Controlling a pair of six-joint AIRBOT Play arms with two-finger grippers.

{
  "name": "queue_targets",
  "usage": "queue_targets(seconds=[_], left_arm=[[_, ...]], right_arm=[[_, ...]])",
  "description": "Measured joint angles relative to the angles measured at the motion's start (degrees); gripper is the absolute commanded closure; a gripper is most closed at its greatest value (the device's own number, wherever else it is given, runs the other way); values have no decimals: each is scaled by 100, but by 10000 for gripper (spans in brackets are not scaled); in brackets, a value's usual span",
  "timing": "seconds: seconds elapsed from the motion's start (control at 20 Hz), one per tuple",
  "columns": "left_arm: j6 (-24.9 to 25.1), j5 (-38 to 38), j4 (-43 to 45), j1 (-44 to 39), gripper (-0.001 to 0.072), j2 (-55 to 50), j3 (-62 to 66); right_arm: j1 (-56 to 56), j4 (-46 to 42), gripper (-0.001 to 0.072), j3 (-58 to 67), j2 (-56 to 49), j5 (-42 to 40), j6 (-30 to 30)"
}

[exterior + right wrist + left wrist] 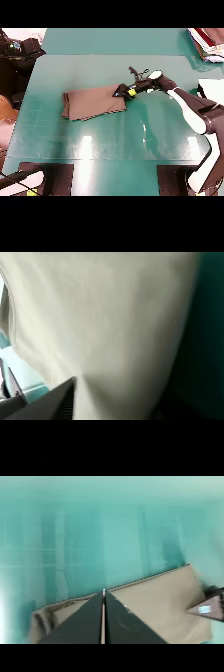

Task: Fold the shirts.

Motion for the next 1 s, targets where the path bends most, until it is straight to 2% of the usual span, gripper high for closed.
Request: queue_targets(seconds=[0.1,0.15,0.35,0.55,0.8,1.0], left_arm=[[0,-46,-46,0,679,0,0],[0,-59,-66,0,679,0,0],[114,-101,-79,-186,679,0,0],[223,59,-94,-890,679,0,0],[195,393,-96,-1834,678,0,0],[133,789,-94,-2310,679,0,0]], right_arm=[[221,-15,680,256,-114,-96,-7],[278,24,697,387,-127,-105,-7],[308,-129,698,1001,-162,-127,-11],[-269,-612,698,1665,153,168,66],[-1930,-1644,698,2133,1045,538,264],[-3622,-2074,698,2223,1554,612,308]])
